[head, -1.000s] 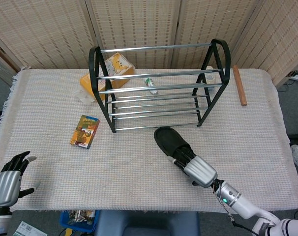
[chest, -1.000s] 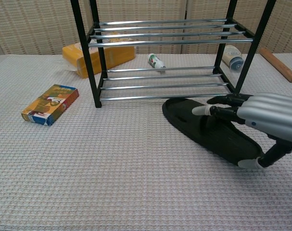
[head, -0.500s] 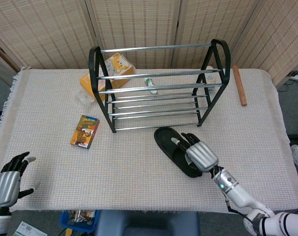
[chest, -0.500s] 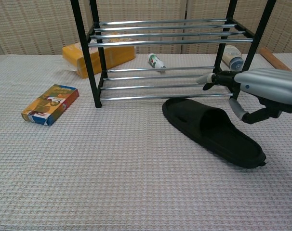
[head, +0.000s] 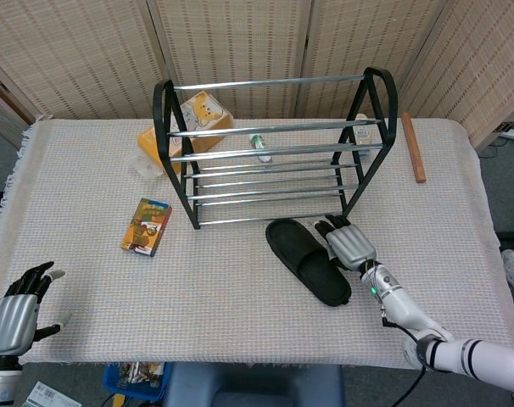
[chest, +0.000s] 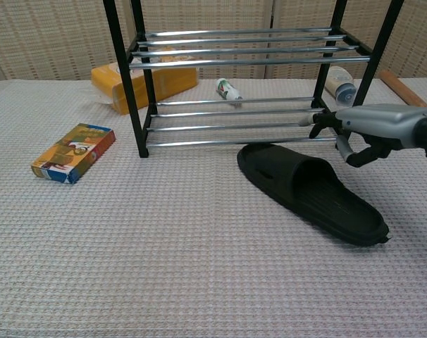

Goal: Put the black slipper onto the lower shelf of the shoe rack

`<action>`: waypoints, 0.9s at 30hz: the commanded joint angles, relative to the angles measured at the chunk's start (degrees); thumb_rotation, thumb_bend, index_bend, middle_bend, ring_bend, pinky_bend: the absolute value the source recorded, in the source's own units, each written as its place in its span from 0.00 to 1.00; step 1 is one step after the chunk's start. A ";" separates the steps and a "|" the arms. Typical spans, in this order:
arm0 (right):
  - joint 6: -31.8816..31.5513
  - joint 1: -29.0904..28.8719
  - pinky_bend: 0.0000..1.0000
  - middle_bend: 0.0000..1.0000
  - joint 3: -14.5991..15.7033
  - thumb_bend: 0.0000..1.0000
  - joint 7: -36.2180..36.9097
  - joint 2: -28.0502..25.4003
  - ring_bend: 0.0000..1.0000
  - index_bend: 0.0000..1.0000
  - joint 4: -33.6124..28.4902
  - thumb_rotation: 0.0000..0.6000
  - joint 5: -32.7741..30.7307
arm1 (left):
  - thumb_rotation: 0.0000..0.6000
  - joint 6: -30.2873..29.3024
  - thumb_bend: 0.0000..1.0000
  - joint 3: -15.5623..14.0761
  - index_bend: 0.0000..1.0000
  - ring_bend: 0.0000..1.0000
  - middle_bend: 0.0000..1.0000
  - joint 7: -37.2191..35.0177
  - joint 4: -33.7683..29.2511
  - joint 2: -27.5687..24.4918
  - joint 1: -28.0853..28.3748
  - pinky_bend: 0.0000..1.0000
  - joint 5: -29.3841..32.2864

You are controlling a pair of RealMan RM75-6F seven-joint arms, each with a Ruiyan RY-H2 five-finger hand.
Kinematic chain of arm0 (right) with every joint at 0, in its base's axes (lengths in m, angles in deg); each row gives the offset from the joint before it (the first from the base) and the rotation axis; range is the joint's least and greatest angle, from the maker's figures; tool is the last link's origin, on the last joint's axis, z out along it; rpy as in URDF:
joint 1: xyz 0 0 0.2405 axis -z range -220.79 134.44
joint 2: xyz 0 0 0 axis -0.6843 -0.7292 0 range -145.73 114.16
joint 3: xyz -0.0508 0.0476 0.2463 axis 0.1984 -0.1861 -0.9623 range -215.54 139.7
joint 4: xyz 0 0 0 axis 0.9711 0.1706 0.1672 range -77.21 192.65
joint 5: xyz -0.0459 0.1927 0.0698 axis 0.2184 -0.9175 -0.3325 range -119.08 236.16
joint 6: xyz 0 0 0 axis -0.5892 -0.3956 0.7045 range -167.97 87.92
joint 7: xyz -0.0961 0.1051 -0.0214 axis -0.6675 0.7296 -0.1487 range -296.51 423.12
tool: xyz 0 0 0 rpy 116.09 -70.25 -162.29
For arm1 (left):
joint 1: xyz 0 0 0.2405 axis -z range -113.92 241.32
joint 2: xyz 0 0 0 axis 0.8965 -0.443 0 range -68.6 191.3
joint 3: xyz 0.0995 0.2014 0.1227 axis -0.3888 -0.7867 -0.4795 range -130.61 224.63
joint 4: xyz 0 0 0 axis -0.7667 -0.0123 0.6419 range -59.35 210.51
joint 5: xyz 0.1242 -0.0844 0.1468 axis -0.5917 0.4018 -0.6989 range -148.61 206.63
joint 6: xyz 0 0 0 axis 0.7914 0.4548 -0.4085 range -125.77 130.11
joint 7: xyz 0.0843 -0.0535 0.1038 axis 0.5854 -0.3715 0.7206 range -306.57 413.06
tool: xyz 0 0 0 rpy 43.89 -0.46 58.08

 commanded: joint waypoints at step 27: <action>0.61 -3.91 0.07 0.14 4.07 0.64 12.76 4.91 0.13 0.00 -4.25 1.00 19.29 | 1.00 -1.02 0.22 0.32 0.26 0.17 0.16 0.10 -0.79 -1.13 -0.37 0.27 0.13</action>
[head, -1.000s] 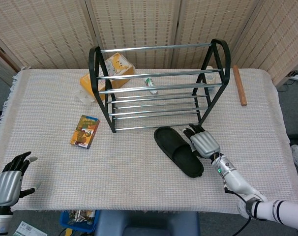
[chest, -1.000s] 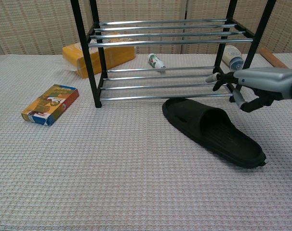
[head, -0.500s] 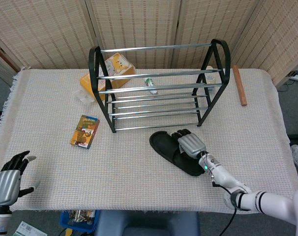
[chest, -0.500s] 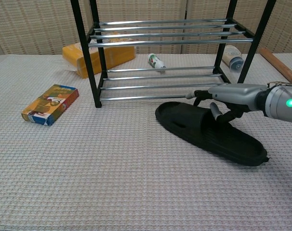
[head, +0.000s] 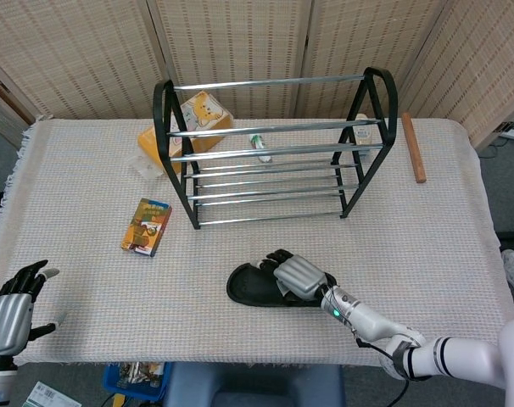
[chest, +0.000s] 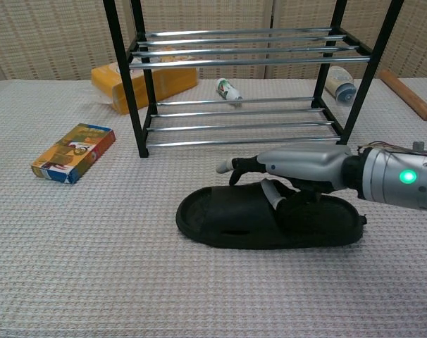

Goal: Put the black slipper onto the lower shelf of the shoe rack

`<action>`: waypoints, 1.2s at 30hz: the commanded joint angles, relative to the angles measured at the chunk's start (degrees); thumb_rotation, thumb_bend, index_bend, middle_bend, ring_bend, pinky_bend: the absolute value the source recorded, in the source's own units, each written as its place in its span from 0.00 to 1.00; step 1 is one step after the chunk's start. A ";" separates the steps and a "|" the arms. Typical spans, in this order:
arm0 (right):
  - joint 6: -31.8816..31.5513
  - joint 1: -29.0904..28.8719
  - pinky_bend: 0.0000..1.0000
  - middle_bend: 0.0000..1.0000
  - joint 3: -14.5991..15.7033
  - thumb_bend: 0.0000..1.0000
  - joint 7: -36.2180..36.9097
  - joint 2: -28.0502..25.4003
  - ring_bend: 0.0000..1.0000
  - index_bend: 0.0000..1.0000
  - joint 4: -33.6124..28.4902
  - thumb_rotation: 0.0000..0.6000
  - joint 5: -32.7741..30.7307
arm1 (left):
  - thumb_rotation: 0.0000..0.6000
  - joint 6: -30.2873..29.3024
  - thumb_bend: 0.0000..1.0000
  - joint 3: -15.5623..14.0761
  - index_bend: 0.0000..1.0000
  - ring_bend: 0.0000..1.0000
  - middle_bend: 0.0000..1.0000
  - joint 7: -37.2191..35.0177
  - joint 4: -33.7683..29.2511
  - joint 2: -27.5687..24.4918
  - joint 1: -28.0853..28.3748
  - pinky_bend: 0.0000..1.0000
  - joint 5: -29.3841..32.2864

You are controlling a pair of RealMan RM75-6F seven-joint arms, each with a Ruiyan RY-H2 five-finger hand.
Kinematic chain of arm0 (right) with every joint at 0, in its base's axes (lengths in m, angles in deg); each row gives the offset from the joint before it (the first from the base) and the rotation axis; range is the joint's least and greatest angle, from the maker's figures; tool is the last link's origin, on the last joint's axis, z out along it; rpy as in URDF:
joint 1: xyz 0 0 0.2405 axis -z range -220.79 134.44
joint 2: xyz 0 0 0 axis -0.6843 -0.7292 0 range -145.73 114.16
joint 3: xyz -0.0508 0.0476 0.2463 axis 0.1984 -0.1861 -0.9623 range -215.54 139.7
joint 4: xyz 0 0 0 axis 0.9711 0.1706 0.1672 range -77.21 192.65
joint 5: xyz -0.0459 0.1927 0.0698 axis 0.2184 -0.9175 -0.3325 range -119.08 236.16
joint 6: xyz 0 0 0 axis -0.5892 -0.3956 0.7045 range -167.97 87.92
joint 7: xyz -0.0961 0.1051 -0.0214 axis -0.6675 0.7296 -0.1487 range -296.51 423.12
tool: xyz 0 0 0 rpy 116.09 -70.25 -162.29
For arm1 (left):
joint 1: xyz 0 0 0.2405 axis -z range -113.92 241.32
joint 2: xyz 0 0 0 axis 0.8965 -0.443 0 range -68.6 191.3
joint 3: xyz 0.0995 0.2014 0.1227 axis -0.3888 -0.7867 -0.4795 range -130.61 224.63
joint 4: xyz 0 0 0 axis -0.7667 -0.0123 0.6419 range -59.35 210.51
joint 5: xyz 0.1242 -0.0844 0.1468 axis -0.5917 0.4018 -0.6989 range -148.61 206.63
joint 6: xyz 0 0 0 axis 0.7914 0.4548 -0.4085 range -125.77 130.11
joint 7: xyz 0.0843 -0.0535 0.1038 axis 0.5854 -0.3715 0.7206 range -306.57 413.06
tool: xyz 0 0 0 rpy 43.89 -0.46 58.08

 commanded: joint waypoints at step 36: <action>-15.91 16.84 0.07 0.08 9.50 0.07 -13.82 -14.58 0.09 0.00 -10.45 1.00 -2.64 | 1.00 0.18 0.22 -0.19 0.26 0.17 0.16 -0.26 -0.19 -0.13 0.04 0.27 -0.33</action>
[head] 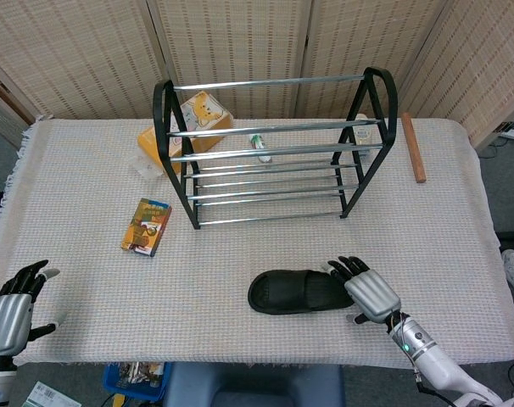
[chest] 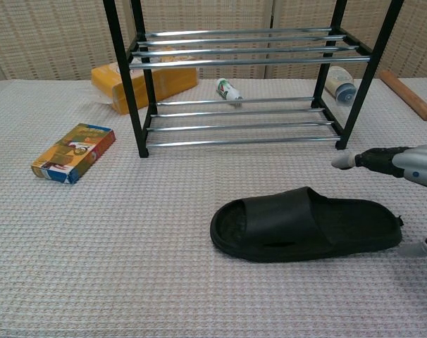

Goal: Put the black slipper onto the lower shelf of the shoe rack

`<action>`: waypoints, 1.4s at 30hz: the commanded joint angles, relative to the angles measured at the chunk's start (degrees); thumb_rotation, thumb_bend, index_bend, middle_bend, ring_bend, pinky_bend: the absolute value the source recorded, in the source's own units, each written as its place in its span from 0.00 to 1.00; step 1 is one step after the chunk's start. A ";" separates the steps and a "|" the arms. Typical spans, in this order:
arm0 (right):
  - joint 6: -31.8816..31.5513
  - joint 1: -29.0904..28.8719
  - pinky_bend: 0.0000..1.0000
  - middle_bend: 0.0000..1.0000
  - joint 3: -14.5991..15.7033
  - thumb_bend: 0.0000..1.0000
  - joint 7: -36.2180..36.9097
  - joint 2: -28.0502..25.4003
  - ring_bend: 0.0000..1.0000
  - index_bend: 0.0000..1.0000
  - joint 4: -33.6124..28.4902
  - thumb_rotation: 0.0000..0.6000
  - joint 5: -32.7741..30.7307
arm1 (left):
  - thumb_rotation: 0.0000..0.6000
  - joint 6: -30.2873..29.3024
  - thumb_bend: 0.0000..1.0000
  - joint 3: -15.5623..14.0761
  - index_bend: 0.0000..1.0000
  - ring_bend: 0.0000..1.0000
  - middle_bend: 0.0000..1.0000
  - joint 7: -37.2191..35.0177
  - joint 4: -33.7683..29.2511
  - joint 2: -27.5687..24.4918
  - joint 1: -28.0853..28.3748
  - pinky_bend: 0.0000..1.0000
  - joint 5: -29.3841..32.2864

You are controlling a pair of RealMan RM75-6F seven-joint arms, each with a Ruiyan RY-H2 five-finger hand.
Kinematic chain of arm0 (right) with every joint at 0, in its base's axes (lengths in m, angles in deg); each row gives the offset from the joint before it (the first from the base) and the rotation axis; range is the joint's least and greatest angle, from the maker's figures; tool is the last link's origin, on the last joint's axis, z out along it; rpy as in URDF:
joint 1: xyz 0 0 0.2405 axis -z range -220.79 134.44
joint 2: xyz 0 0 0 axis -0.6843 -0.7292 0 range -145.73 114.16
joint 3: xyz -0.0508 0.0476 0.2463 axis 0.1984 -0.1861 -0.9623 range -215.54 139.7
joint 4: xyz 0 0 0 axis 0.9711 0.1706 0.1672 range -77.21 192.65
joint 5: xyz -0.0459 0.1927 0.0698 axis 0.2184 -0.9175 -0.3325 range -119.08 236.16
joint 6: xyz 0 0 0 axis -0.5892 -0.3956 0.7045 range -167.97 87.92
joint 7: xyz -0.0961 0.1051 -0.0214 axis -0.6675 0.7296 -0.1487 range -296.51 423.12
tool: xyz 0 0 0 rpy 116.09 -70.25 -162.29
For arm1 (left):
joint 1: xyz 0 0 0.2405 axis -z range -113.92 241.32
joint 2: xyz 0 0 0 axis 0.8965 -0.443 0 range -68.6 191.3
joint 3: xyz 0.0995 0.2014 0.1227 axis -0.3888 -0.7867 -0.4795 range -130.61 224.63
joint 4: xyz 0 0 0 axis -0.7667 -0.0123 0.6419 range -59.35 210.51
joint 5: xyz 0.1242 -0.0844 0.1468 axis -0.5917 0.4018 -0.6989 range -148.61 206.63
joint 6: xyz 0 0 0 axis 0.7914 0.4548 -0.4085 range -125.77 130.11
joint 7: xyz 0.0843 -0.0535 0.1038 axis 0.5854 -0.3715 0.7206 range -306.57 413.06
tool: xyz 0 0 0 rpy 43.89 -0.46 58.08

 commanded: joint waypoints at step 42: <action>2.00 -3.41 0.16 0.35 -11.23 0.41 1.41 11.75 0.18 0.24 10.13 1.00 -10.48 | 1.00 -0.49 0.22 -0.04 0.26 0.17 0.16 -2.24 1.48 -0.28 -0.69 0.27 0.18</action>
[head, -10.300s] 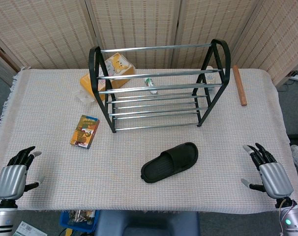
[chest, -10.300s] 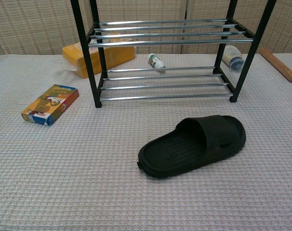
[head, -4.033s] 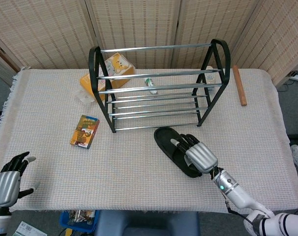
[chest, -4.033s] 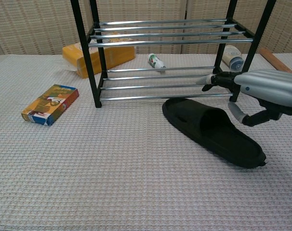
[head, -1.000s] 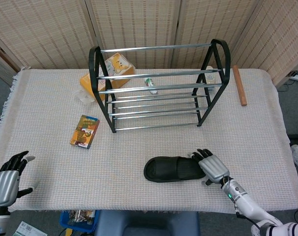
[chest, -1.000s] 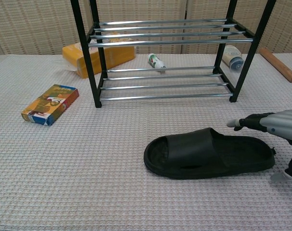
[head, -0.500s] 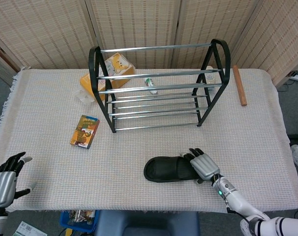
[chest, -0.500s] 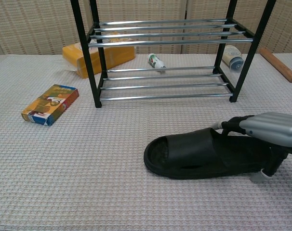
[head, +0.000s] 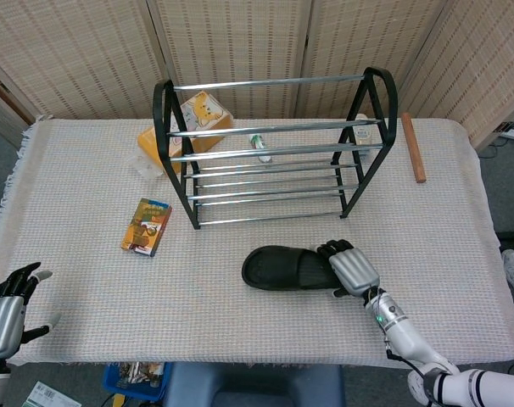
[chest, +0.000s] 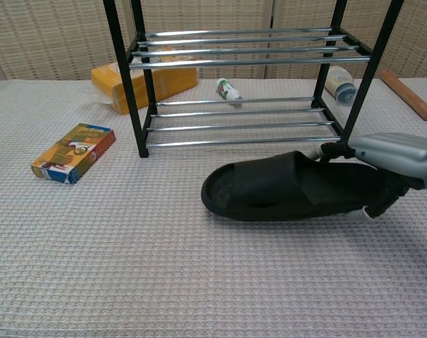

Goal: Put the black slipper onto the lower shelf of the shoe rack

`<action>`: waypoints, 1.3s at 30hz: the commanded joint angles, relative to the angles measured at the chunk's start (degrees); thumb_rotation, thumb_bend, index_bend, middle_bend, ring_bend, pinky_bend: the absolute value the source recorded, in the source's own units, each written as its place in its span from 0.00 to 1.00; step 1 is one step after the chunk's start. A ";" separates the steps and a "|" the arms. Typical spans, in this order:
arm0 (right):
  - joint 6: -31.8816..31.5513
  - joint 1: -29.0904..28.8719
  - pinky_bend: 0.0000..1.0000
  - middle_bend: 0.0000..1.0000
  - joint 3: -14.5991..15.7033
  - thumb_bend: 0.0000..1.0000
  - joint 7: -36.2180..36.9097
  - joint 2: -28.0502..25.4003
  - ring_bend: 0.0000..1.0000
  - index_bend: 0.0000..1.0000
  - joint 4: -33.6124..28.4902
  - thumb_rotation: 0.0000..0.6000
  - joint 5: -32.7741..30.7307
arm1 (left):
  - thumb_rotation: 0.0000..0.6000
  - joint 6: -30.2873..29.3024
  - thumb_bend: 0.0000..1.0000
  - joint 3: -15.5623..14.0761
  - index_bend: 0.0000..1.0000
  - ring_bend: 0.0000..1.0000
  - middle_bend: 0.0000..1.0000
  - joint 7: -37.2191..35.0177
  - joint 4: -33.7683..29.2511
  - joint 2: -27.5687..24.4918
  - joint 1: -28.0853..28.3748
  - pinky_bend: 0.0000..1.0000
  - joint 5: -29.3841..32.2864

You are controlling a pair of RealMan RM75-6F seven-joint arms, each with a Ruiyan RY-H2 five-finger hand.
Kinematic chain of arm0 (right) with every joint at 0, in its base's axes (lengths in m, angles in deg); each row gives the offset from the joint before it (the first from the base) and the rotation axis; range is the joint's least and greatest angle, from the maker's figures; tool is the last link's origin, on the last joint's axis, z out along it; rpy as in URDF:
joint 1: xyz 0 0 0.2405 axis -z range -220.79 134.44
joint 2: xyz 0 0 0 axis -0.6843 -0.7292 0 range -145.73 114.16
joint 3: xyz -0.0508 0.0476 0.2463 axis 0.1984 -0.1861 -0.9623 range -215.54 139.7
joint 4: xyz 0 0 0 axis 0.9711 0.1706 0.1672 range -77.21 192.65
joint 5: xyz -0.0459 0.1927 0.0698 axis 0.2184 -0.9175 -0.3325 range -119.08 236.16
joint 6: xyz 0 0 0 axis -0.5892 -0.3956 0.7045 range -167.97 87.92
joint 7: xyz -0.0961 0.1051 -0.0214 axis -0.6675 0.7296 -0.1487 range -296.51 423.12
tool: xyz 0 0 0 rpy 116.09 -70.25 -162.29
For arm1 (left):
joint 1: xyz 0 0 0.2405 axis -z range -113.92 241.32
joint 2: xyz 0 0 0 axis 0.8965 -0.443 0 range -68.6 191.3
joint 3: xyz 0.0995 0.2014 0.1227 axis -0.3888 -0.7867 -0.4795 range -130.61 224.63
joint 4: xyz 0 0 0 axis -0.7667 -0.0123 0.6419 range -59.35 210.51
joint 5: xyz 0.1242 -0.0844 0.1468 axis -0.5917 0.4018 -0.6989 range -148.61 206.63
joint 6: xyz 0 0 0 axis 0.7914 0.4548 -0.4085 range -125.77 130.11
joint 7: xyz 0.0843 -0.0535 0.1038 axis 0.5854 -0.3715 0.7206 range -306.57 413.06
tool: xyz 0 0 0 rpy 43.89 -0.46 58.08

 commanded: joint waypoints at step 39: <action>-8.96 -13.72 0.16 0.35 -20.75 0.42 -14.14 30.28 0.18 0.24 29.23 1.00 -23.43 | 1.00 0.88 0.22 -0.28 0.26 0.17 0.16 -2.23 2.17 0.09 -0.05 0.27 0.24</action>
